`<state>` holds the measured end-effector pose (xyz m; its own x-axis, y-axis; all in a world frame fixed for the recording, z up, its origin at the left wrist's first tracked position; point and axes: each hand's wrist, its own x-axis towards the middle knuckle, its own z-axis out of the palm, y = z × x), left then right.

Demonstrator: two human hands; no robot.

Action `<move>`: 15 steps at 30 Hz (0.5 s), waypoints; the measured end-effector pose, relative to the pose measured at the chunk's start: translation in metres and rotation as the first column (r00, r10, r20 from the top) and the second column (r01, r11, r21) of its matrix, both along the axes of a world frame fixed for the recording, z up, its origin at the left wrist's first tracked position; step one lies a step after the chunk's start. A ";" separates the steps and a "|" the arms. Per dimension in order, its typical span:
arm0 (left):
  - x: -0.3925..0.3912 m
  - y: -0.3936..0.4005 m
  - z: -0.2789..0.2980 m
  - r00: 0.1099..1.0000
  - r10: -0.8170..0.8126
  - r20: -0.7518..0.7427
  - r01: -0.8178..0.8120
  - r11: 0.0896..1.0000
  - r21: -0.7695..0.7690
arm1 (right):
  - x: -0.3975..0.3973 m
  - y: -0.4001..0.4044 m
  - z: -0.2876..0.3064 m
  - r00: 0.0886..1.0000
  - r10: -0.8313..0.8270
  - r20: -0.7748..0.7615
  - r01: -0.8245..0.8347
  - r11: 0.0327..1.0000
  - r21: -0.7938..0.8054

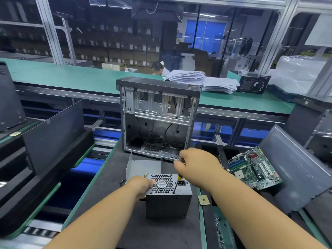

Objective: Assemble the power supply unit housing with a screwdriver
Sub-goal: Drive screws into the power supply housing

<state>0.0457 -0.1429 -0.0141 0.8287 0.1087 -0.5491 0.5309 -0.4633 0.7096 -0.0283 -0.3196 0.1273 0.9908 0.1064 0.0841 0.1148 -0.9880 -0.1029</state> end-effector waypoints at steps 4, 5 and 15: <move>-0.003 0.000 0.003 1.000 0.005 0.015 -0.004 1.000 -0.015 | -0.002 -0.001 0.003 0.994 0.106 -0.015 -0.104 0.990 0.098; -0.004 0.000 0.003 1.000 0.011 0.015 -0.010 1.000 -0.021 | -0.003 0.000 0.003 0.995 0.103 0.010 -0.103 0.992 0.074; -0.005 0.001 0.000 0.999 0.032 0.034 -0.029 0.996 -0.085 | -0.001 0.000 0.000 0.994 0.105 0.034 -0.107 0.990 0.092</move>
<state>0.0405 -0.1417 -0.0138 0.8448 0.0885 -0.5278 0.5177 -0.3845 0.7642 -0.0294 -0.3196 0.1270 0.9713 0.2011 0.1273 0.2228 -0.9563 -0.1892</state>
